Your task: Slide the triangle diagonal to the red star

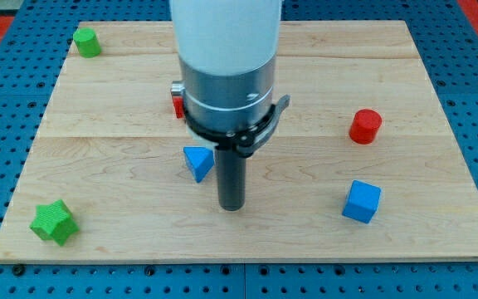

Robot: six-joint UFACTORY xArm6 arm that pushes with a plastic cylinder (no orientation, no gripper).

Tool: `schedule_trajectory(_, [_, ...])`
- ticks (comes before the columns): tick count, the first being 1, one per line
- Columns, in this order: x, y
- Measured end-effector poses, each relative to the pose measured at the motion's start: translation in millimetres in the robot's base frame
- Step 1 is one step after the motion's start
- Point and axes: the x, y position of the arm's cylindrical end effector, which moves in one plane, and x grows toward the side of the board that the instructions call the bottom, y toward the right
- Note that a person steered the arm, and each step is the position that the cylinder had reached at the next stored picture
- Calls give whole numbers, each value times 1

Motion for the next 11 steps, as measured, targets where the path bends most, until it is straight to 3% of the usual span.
schedule_trajectory(2, [-86, -25])
schedule_trajectory(3, [-40, -37])
schedule_trajectory(4, [-43, -66])
schedule_trajectory(6, [-83, -12])
schedule_trajectory(7, [-83, -6])
schedule_trajectory(8, [-60, -42])
schedule_trajectory(9, [-100, -73])
schedule_trajectory(11, [-118, -47])
